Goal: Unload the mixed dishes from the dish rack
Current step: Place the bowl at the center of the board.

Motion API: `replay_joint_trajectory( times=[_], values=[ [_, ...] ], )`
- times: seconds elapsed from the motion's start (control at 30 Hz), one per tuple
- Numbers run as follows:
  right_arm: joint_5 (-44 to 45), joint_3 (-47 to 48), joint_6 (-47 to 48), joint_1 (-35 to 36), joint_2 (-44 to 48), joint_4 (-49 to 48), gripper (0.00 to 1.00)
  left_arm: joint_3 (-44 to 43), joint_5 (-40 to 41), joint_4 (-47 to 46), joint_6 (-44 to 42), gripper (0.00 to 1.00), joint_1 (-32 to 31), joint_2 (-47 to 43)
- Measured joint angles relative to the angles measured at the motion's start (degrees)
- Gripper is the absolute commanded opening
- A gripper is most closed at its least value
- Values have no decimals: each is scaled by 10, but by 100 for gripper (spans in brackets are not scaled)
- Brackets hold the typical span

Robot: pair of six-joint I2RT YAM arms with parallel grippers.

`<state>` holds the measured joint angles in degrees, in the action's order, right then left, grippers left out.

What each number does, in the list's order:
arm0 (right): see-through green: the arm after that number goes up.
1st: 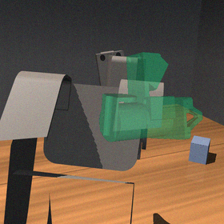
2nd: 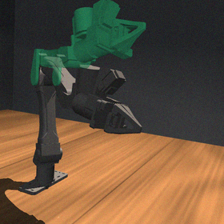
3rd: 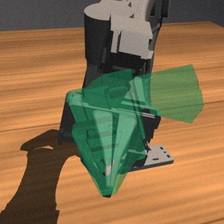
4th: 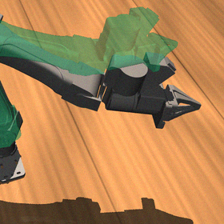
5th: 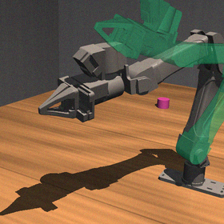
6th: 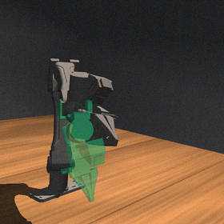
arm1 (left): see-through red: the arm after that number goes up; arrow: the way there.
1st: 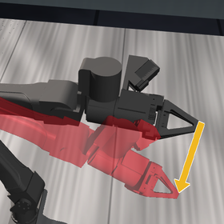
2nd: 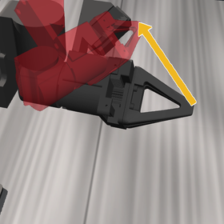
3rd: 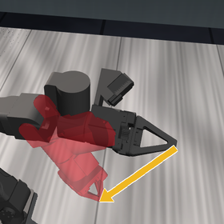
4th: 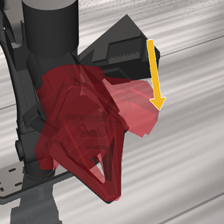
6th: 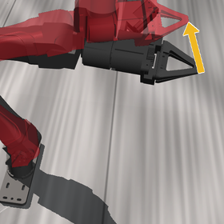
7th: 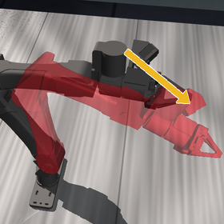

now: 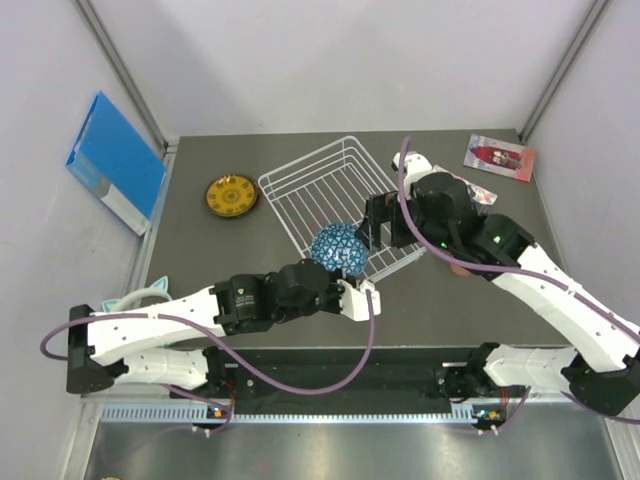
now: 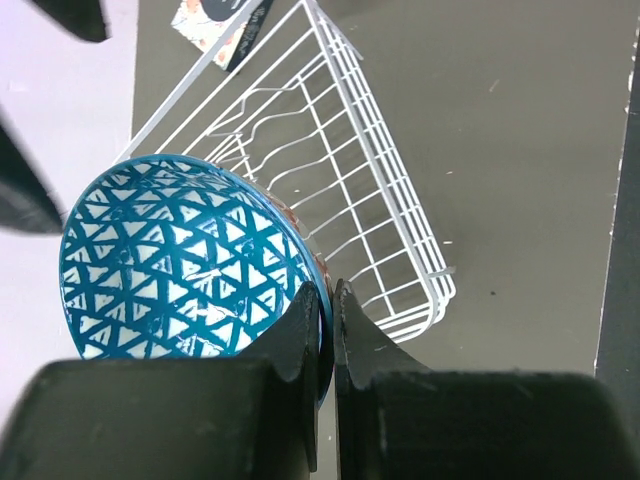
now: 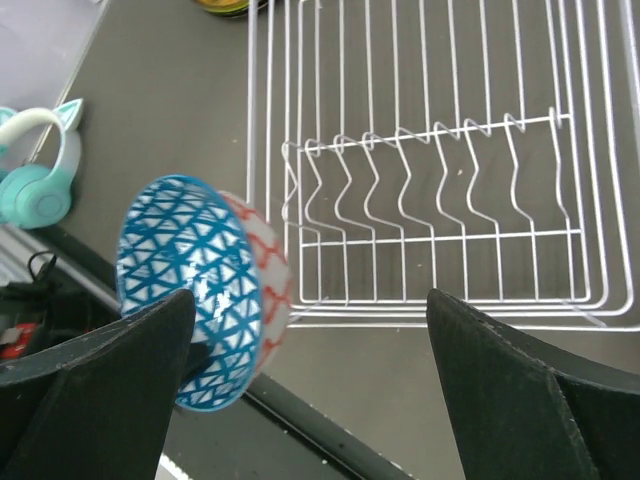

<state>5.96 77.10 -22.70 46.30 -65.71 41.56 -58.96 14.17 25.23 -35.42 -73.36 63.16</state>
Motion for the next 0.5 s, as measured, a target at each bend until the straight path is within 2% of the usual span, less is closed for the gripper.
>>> replay_joint_trajectory(
  times=[0.13,0.33,0.43,0.47,0.5],
  values=[
    [-26,-9,6,0,9,-5,91,0,-17,0,-3,0,0,11],
    [-40,-44,21,0,13,-8,77,-14,-48,0,0,0,0,33],
    [-37,-54,30,0,10,-9,61,-26,-64,0,9,0,0,42],
    [-34,-59,33,0,8,-11,50,-28,-70,0,12,0,0,43],
    [-31,-64,36,0,7,-14,45,-30,-75,0,14,0,0,43]
  ],
)
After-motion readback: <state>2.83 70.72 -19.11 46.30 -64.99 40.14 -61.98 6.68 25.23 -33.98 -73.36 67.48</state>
